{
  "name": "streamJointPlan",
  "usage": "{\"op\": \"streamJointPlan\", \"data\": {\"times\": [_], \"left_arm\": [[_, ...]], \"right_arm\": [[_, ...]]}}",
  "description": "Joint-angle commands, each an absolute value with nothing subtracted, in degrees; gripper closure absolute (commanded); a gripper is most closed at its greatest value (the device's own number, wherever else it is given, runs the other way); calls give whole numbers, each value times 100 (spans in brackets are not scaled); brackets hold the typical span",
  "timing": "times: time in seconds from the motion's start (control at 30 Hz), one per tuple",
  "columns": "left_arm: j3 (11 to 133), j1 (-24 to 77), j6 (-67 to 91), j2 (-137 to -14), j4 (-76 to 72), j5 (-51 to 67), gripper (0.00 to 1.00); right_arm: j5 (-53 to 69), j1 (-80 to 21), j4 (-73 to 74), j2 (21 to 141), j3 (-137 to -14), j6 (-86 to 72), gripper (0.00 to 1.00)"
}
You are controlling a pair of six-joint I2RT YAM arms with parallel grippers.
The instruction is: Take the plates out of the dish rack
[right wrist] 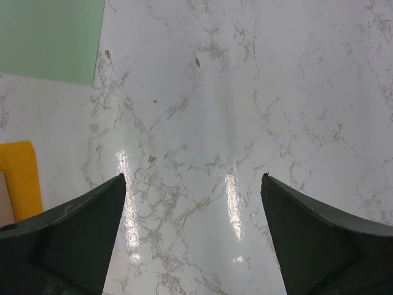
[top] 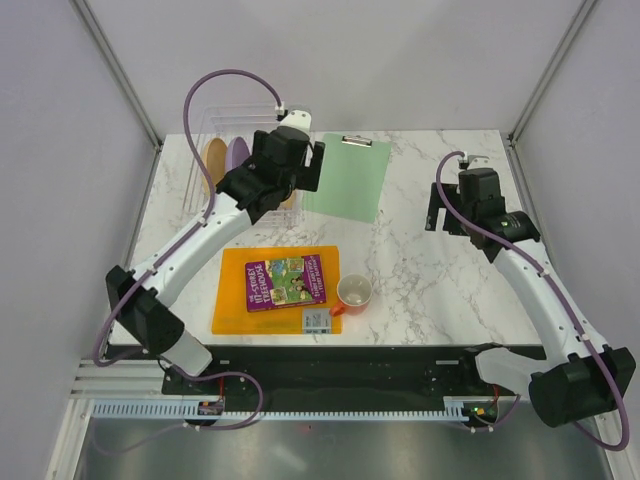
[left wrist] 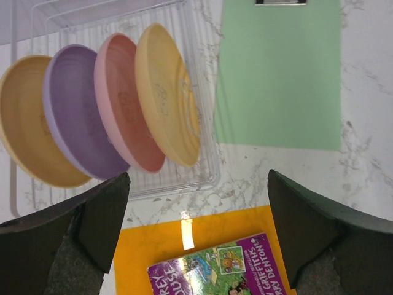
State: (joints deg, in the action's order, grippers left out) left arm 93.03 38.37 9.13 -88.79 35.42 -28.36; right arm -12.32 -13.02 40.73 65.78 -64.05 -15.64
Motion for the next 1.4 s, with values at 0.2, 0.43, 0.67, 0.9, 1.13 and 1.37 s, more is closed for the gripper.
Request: {"op": "streamJointPlan", "data": {"times": [0.2, 0.43, 0.67, 0.9, 1.13, 1.37], "left_arm": [[9360, 3744, 404, -9650, 2348, -4456, 0], [9510, 3498, 545, -10124, 2162, -4492, 4], [9510, 3323, 756, -10450, 2136, -4289, 15], [9492, 3261, 817, -10687, 2074, -4236, 29], [9598, 3191, 721, -11083, 2030, -4245, 30], [9615, 3182, 606, -11215, 2030, -4482, 81]], "right_arm": [[-1178, -1318, 3964, 6592, -6627, -1529, 2], [-1169, -1318, 3955, 6574, -6557, -1521, 2], [-1152, -1318, 3920, 6609, -6495, -1521, 2], [-1081, -1318, 3858, 6741, -6434, -1547, 2], [-1081, -1318, 3867, 6768, -6425, -1556, 2], [-1046, -1318, 3832, 6855, -6390, -1547, 2]]}}
